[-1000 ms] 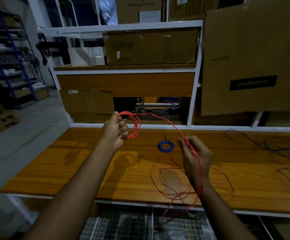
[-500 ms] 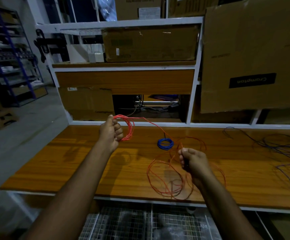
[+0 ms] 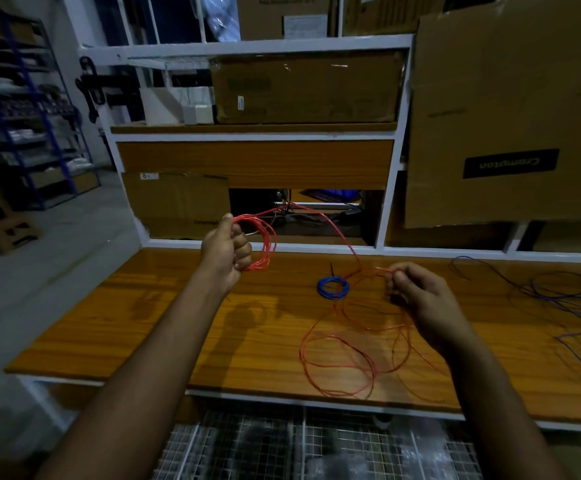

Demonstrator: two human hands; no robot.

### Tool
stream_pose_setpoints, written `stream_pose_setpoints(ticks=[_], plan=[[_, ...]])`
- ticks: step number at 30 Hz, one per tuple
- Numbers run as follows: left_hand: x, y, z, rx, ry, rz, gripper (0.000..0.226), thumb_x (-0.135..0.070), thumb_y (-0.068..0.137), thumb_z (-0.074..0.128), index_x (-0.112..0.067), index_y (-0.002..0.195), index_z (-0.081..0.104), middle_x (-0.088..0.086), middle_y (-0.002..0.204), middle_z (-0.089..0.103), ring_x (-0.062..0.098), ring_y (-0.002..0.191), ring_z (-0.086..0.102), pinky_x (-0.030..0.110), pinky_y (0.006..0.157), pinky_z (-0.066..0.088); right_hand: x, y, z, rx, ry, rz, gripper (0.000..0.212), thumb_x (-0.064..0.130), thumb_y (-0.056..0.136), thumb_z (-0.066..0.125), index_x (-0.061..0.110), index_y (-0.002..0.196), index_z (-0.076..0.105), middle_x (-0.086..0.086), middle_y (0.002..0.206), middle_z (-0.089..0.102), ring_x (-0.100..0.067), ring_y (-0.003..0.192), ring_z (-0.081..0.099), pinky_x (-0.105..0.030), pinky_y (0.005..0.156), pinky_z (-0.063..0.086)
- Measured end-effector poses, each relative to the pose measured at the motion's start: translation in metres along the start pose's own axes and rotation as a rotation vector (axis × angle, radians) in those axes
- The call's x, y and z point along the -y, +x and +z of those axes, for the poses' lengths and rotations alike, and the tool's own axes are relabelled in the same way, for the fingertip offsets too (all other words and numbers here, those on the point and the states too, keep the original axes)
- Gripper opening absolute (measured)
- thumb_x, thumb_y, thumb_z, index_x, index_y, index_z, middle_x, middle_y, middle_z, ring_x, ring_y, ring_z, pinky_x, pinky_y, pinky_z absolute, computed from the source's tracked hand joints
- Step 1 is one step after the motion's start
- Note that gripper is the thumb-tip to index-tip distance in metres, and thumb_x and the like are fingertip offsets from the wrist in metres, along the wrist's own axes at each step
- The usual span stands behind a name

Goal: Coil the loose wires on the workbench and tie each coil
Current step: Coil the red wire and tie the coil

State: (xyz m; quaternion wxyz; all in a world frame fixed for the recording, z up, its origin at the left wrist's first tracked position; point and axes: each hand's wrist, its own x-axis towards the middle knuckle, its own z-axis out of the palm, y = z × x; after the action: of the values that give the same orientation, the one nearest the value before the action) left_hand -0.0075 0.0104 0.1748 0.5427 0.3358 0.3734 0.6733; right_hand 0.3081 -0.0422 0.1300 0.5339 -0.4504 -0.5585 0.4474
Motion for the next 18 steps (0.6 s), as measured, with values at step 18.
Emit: stream_pose_setpoints(ticks=[18], plan=[[0.038,-0.008,0.026,0.051,0.223,-0.044,0.041,-0.036,0.107,0.034,-0.021,0.07,0.037,-0.011,0.043,0.026,0.004,0.033,0.019,0.015,0.035,0.016,0.014,-0.031,0.101,0.654,0.976,0.173,0.013,0.016,0.091,0.066,0.013,0.101,0.057,-0.001,0.073,0.058,-0.009,0.062,0.05,-0.024,0.062,0.043]])
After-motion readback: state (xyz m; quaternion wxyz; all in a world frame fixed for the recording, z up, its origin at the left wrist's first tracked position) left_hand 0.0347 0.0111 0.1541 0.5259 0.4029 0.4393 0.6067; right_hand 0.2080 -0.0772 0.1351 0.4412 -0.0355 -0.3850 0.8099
